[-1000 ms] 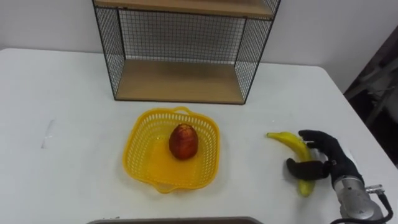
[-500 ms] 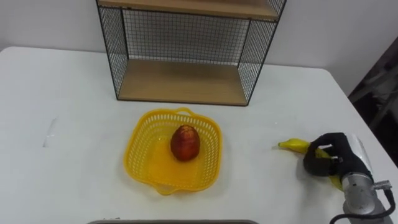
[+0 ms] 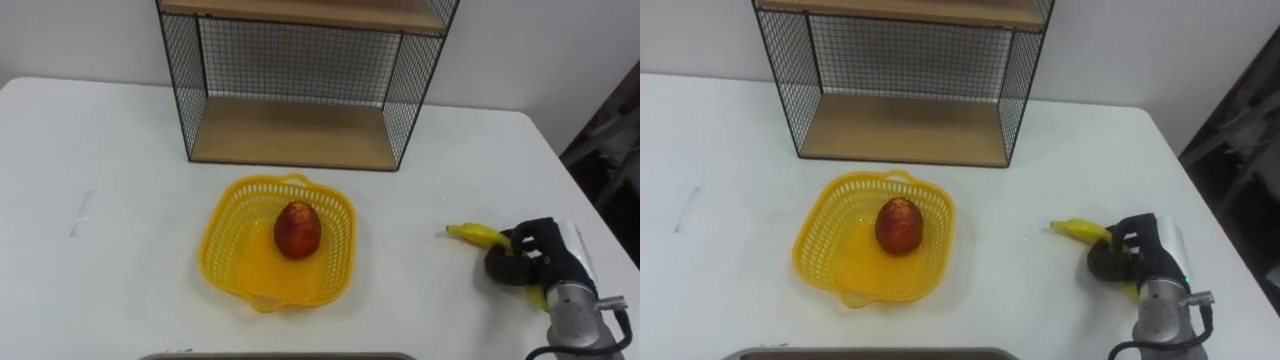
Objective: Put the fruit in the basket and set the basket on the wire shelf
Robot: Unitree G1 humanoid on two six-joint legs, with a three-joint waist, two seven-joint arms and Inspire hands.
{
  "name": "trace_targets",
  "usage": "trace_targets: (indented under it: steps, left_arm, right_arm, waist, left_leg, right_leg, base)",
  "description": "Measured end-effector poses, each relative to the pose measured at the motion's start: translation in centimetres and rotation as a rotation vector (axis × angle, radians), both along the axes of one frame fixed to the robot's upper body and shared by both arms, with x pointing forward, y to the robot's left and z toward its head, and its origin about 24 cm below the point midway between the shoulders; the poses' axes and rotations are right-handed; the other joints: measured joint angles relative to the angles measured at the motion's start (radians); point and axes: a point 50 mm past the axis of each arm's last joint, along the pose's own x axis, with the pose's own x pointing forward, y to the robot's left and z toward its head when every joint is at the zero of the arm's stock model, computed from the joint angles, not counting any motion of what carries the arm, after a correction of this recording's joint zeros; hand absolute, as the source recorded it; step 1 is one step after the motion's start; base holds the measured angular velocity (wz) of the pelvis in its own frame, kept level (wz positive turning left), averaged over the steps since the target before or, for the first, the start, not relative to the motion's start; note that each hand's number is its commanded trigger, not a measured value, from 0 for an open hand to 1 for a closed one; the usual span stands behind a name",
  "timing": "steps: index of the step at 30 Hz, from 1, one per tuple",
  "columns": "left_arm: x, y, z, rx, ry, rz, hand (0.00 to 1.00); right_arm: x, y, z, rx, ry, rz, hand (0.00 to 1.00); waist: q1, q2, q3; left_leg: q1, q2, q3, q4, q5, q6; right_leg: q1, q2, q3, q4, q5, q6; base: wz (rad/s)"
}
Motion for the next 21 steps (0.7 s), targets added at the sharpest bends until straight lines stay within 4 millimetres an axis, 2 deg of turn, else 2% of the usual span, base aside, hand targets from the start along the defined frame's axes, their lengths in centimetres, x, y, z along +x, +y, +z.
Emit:
trace_targets:
  steps: [2,5,8,14,17,21]
  left_arm:
    - [0.2,-0.2,0.0,-0.009,-0.008,-0.001,0.00]
    - [0.6,-0.3,0.0,-0.012,-0.019,-0.011,0.00]
    - [0.6,-0.4,-0.1,-0.018,-0.029,-0.024,0.00]
    - [0.1,-0.6,-0.1,-0.028,-0.024,-0.025,0.00]
    - [-0.1,-0.6,-0.3,-0.033,-0.012,-0.024,0.00]
    - [-0.3,-0.8,-0.4,-0.039,-0.004,-0.025,0.00]
  right_arm:
    - [0.6,1.3,1.2,0.047,-0.039,0.065,1.00]
    - [1.2,3.6,2.0,0.186,-0.085,0.152,1.00]
    - [1.6,4.8,2.7,0.326,-0.134,0.180,1.00]
    - [2.3,5.2,4.9,0.484,-0.254,0.189,1.00]
    - [2.5,5.4,5.7,0.528,-0.302,0.192,1.00]
    - [2.8,5.9,7.1,0.591,-0.365,0.218,1.00]
  waist:
    - [-0.002,0.012,0.0060]
    - [-0.004,0.014,0.0128]
    - [0.000,0.018,0.0134]
    - [-0.001,0.016,0.0132]
    - [-0.004,0.020,0.0151]
    - [-0.001,0.028,0.0136]
  left_leg:
    - [-0.015,0.002,0.018,0.000,0.001,0.000]
    - [-0.027,0.001,0.022,0.001,0.003,0.000]
    - [-0.028,0.001,0.023,-0.001,0.003,0.000]
    - [-0.027,0.002,0.022,0.001,0.003,0.001]
    - [-0.028,0.001,0.018,0.002,0.003,0.001]
    - [-0.028,0.001,0.017,0.003,0.003,0.001]
  right_leg:
    - [-0.026,0.000,0.009,0.013,0.001,-0.001]
    - [-0.041,0.000,0.013,0.020,0.002,-0.001]
    - [-0.046,-0.001,0.013,0.022,0.002,-0.001]
    - [-0.045,-0.002,0.008,0.023,0.002,-0.001]
    - [-0.041,-0.003,0.002,0.022,0.002,-0.001]
    - [-0.039,-0.003,-0.002,0.022,0.002,-0.001]
  base:
    - [-0.21]
    - [-0.03]
    - [0.00]
    - [0.00]
    - [0.04]
    - [0.01]
